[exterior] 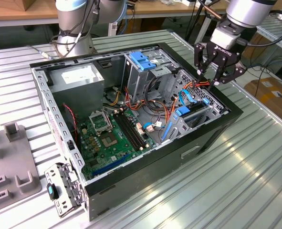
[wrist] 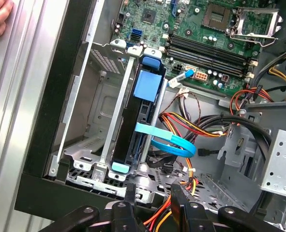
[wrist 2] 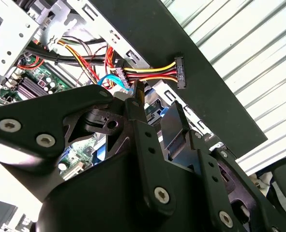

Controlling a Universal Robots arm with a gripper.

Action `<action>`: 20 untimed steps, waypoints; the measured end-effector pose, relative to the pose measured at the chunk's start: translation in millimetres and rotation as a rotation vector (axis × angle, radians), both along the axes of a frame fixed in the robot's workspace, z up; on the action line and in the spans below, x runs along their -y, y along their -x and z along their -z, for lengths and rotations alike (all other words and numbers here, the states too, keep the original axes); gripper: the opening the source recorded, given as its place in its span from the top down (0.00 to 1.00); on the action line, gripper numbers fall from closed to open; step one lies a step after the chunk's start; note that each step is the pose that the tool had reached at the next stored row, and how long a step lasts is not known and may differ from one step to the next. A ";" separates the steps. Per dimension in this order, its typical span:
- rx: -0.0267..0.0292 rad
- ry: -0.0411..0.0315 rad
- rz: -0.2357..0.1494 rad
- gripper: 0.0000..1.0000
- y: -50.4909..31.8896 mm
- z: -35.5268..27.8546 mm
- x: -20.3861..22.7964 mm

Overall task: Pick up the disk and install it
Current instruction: 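Insert the second disk wire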

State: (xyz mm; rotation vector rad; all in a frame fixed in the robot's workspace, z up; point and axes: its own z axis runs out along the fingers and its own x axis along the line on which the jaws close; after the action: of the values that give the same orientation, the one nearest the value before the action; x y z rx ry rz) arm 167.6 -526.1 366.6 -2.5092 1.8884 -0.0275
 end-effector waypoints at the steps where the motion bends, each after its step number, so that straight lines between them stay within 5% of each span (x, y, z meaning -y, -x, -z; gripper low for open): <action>1: 0.0000 0.0000 0.000 0.58 0.0 0.0 0.0; 20: 0.0000 0.0000 -0.025 0.58 0.0 0.0 0.0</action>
State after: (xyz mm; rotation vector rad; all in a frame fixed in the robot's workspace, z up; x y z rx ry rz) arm 167.7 -526.1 366.6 -2.5328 1.8562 -0.0276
